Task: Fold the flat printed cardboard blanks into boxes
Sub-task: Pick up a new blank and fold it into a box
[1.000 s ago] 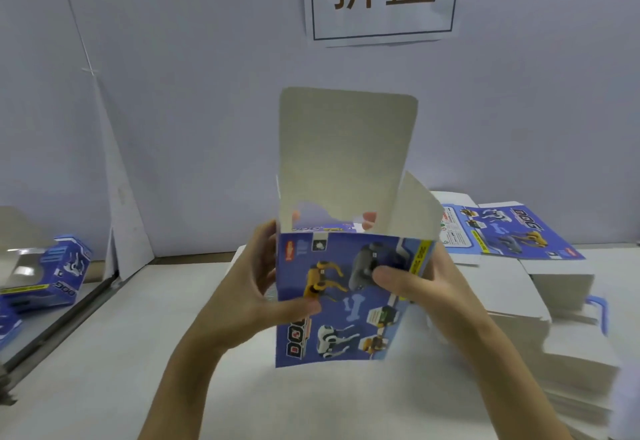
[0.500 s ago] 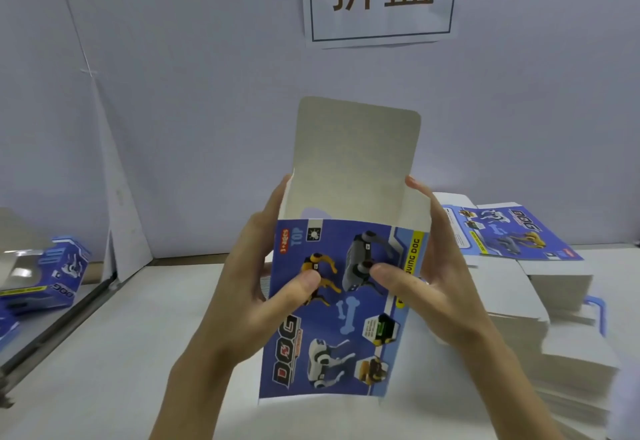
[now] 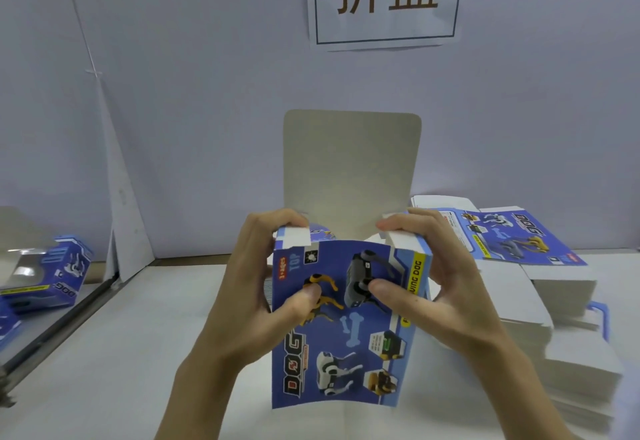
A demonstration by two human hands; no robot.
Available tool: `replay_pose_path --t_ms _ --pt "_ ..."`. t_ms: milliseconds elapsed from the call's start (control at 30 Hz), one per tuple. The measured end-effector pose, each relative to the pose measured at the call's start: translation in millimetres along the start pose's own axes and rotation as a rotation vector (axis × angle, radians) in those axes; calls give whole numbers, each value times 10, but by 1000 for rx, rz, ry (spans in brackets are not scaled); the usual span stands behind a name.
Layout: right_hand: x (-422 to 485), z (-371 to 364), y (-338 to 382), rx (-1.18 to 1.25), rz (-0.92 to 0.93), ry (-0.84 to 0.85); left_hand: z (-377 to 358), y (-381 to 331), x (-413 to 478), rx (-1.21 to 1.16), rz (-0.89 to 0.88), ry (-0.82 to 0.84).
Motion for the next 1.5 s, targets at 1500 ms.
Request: replay_pose_path --t_ms 1500 --pt "26 -146 -3 -192 -101 149 -265 -215 41 698 43 -64"
Point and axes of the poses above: each hand's wrist, its own x-axis towards the middle knuckle, its own z-axis out of the back of the hand, y = z × x, the point moved 6 cm from there along x, towards the middle knuckle, and after that the axes turned 8 degrees about z, right-handed, at the moved point
